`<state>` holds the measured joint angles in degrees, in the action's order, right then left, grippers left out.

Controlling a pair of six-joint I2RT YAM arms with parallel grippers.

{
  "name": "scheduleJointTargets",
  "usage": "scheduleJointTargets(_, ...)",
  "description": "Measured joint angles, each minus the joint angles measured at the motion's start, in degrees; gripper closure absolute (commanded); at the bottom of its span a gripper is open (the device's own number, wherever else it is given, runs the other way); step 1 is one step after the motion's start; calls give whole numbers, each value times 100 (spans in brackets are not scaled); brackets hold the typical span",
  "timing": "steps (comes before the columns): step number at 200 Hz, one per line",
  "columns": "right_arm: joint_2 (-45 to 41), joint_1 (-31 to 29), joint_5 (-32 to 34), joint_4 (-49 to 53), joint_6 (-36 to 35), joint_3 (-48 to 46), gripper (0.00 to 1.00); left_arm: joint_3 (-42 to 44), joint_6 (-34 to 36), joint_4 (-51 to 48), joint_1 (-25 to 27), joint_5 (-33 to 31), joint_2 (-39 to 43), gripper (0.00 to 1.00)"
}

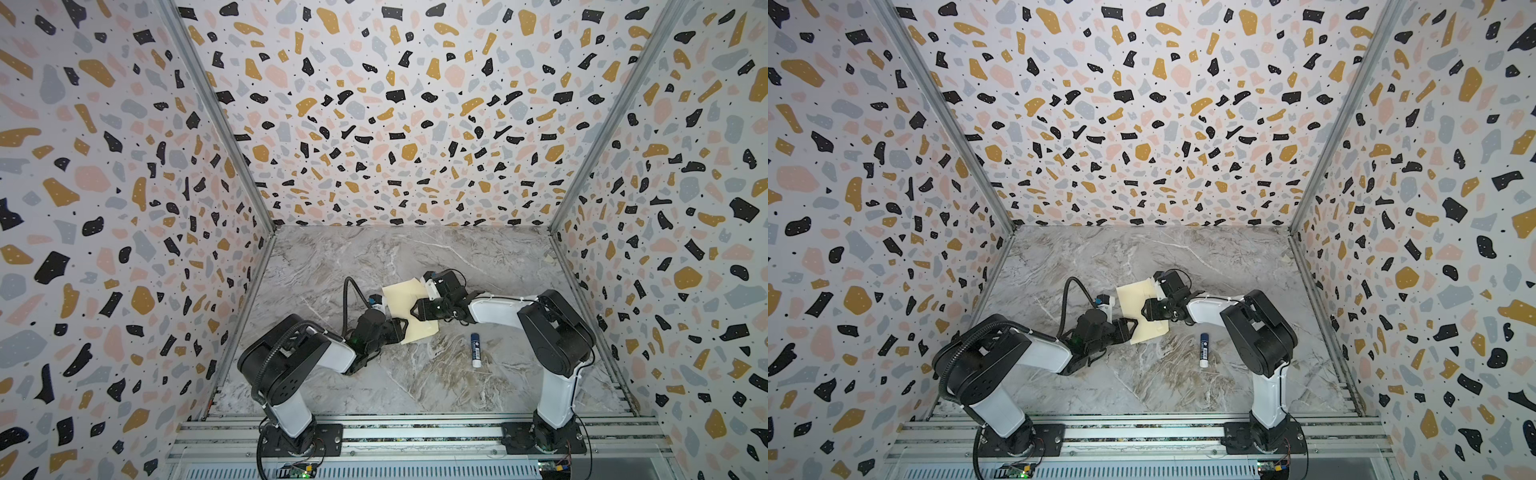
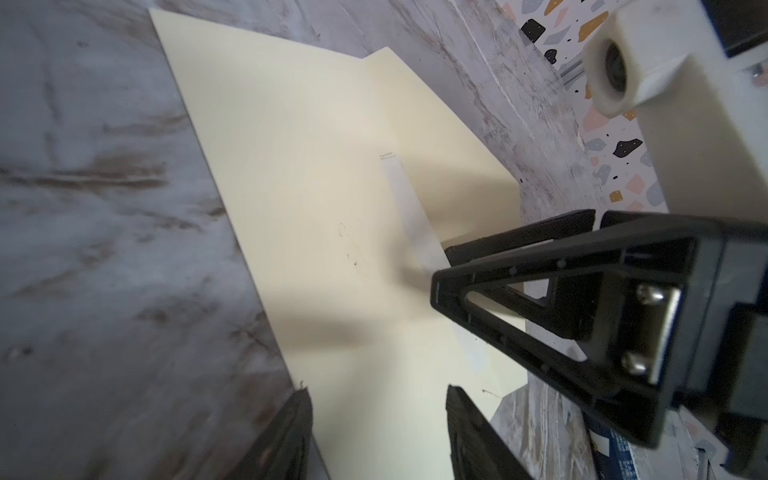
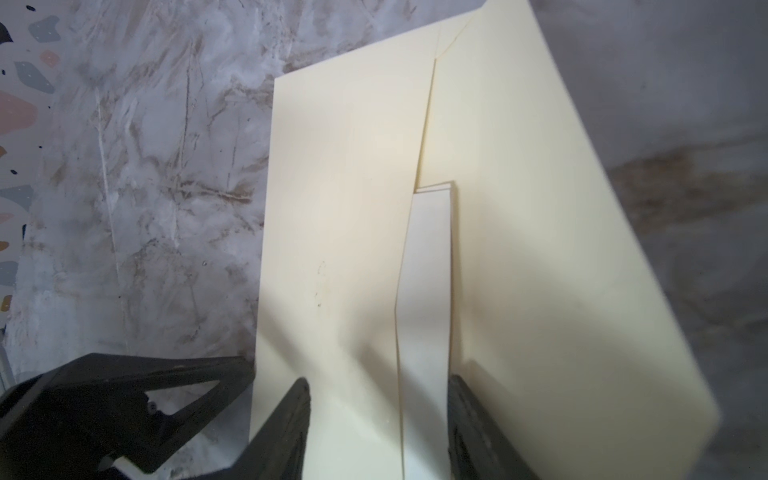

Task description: Place the letter into the envelope and seal it

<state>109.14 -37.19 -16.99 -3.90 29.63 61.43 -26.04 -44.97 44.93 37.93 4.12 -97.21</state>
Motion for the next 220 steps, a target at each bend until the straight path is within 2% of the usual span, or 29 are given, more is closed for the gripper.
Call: scheduleJointTargets(220, 31, -133, 79, -61, 131, 13, 47, 0, -79, -9, -2, -4, 11, 46)
